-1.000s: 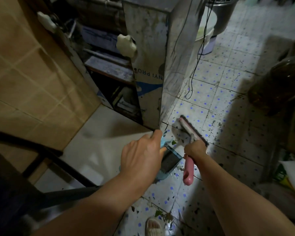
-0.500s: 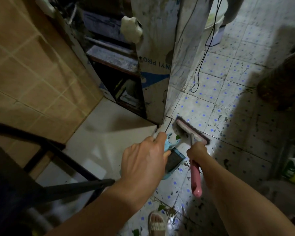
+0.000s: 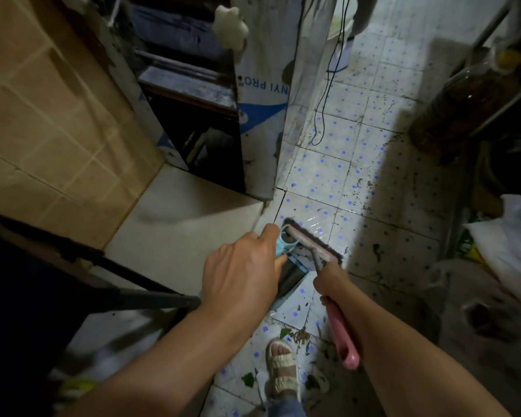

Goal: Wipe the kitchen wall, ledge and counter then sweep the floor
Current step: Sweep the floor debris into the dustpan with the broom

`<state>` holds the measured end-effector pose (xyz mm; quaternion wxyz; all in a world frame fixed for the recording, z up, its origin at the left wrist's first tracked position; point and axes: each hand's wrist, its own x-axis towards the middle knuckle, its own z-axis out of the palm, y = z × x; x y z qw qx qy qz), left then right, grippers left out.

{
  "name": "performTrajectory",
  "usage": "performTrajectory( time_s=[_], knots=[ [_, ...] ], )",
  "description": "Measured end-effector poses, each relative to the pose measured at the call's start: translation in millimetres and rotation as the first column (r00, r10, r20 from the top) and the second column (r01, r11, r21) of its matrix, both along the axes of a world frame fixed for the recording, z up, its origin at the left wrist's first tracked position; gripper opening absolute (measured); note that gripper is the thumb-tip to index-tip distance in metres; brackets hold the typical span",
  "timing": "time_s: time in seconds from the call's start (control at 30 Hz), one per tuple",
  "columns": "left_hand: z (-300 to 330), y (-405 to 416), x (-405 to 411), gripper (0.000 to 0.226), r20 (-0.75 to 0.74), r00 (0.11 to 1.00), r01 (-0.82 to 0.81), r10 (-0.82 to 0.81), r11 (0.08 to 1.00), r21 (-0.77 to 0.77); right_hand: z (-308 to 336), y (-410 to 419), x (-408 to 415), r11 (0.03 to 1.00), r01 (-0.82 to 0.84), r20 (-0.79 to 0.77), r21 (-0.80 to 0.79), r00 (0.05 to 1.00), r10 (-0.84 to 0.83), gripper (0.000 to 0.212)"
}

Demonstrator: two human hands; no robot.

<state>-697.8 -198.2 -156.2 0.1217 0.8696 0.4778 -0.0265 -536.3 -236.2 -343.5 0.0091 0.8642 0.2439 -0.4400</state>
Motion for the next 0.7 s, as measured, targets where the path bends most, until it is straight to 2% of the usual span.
performTrajectory(
  time_s=[0.07, 0.27, 0.43, 0.7],
  knots=[
    [3, -10, -12, 0.031, 0.0, 1.0, 0.023, -0.023, 1.0, 0.005, 5, -15, -16, 1.0, 0.008, 0.004, 0.002, 1.0, -0.008, 0.065],
    [14, -40, -62, 0.028, 0.012, 0.998, 0.068, -0.068, 0.997, 0.025, 16, -62, -68, 0.996, -0.062, 0.04, -0.066, 0.997, 0.065, 0.054],
    [15, -59, -94, 0.028, 0.018, 0.994, 0.103, -0.104, 0.994, 0.033, 25, -91, -102, 0.997, -0.07, 0.067, -0.037, 0.995, 0.072, 0.048],
    [25, -76, -95, 0.027, 0.041, 0.985, 0.166, -0.167, 0.986, 0.029, 38, -109, -104, 0.991, 0.131, 0.08, 0.026, 0.988, -0.133, 0.043]
  ],
)
